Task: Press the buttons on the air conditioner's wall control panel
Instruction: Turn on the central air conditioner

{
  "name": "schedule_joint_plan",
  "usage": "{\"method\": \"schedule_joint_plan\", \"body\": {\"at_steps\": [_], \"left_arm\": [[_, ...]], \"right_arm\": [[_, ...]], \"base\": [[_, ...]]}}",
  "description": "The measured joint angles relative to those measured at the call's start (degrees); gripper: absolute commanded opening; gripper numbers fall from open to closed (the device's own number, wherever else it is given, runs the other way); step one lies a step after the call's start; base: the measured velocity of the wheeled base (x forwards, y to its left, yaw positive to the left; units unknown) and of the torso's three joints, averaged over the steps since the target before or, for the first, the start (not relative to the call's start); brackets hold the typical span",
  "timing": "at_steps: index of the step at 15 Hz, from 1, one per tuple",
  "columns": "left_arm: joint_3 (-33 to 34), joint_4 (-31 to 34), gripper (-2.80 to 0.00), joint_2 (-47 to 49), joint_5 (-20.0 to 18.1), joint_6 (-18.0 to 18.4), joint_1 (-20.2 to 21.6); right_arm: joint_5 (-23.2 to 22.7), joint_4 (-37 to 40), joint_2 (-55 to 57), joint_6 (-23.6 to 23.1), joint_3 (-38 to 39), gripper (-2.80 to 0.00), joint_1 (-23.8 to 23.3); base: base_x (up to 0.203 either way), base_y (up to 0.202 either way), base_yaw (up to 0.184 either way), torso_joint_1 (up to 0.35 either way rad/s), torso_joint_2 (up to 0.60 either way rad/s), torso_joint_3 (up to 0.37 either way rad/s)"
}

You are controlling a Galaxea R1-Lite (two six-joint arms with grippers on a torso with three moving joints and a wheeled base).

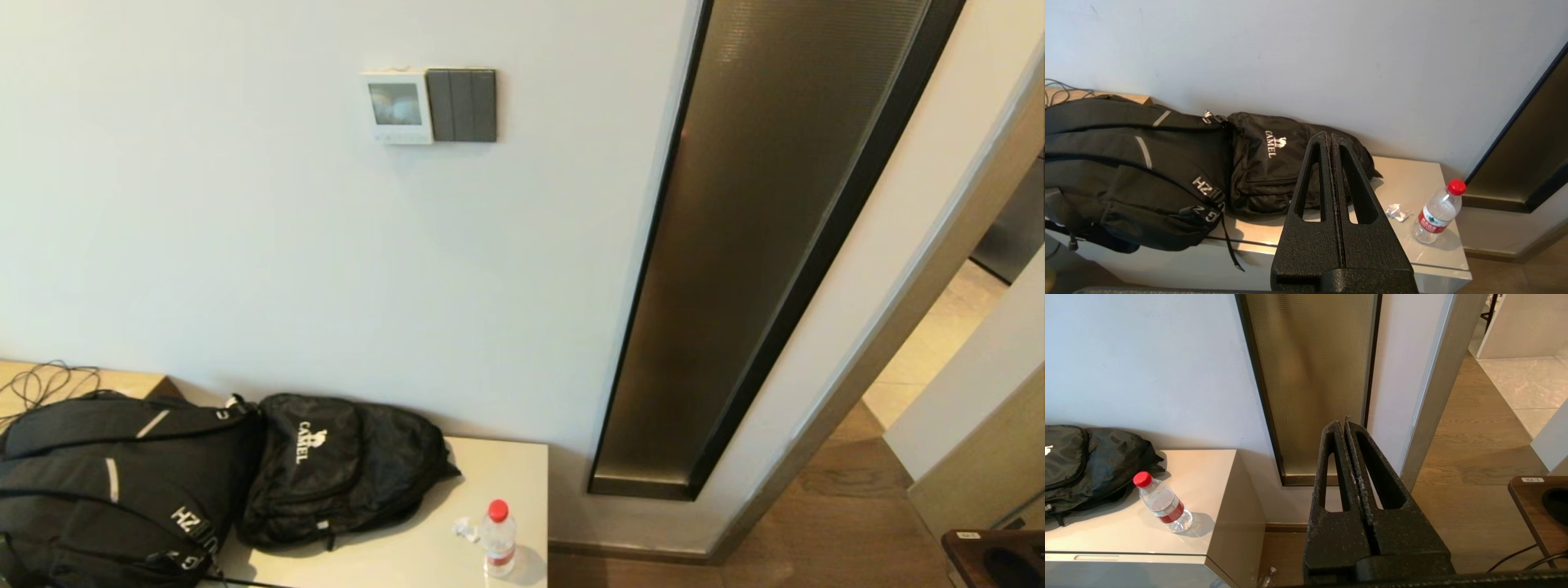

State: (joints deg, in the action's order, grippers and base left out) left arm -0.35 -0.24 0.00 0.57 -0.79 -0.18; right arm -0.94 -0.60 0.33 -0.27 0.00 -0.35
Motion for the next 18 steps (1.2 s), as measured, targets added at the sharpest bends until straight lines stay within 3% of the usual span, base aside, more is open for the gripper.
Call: {"method": "schedule_joint_plan", "body": {"at_steps": [18], "left_arm": [[-0.33,0.59,-2.80,0.00,0.24,1.19,0.00]], "right_arm": [[0.00,0.00,0.02,0.02,0.00,-2.80,0.06]], "base": [[0.000,0.000,0.000,0.000,0.00,0.000]]}}
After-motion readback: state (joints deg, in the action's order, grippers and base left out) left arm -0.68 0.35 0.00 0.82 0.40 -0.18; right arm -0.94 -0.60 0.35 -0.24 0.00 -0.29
